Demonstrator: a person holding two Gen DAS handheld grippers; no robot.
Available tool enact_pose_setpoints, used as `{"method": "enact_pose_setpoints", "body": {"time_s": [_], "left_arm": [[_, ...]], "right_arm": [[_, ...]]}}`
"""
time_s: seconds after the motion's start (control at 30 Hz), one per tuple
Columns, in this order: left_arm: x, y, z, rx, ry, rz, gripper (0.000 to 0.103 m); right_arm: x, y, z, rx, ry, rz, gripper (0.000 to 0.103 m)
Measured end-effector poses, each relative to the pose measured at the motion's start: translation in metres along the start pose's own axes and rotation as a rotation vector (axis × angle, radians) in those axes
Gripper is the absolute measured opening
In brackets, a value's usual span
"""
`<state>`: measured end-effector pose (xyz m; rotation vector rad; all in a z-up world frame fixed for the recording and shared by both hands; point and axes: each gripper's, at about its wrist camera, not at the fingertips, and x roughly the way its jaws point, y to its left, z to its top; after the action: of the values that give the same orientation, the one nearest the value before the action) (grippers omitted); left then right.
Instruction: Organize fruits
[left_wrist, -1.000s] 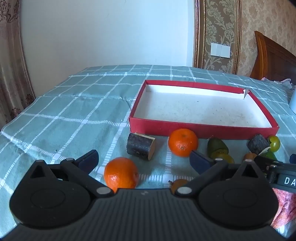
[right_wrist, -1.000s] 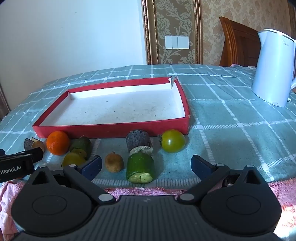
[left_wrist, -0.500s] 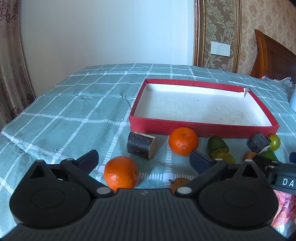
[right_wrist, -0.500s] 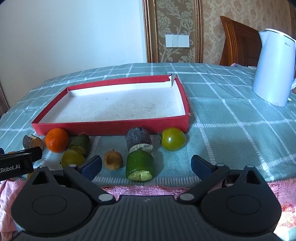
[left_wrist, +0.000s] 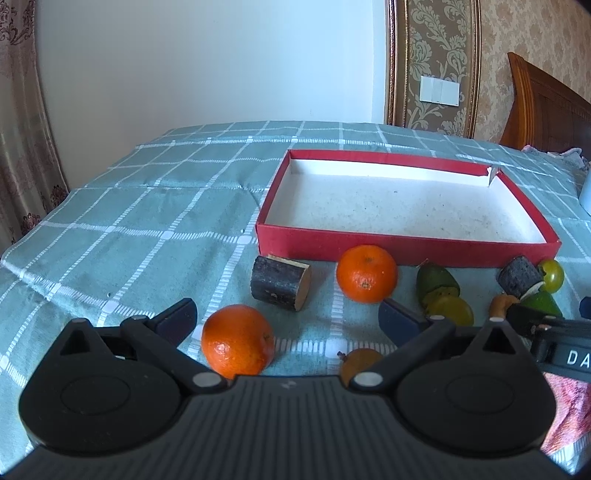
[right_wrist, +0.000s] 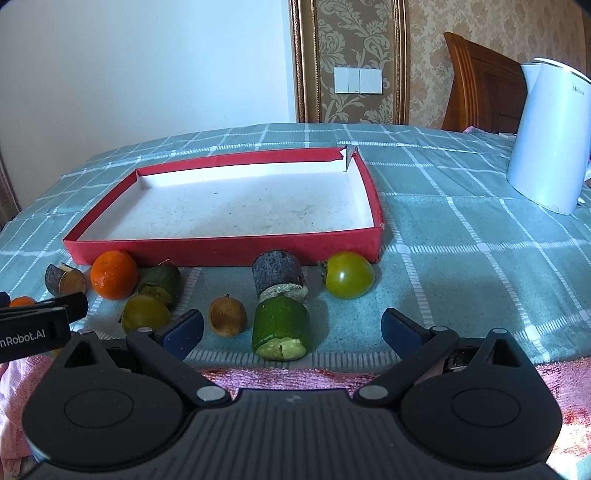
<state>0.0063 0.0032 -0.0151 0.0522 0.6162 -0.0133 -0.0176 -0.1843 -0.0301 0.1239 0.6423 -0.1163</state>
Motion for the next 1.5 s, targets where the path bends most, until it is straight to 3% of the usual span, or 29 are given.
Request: {"method": "enact_pose_setpoints", "body": {"time_s": [1.2, 1.5], "left_arm": [[0.002, -0.001, -0.004, 0.020, -0.015, 0.010, 0.103], [0.002, 0.001, -0.011, 0.037, -0.031, 0.020, 0.103]], "right_arm": [[0.000, -0.004, -0.001, -0.007, 0.002, -0.010, 0.103], [-0.008, -0.037, 0.000, -0.006, -0.021, -0.017, 0.103]]}}
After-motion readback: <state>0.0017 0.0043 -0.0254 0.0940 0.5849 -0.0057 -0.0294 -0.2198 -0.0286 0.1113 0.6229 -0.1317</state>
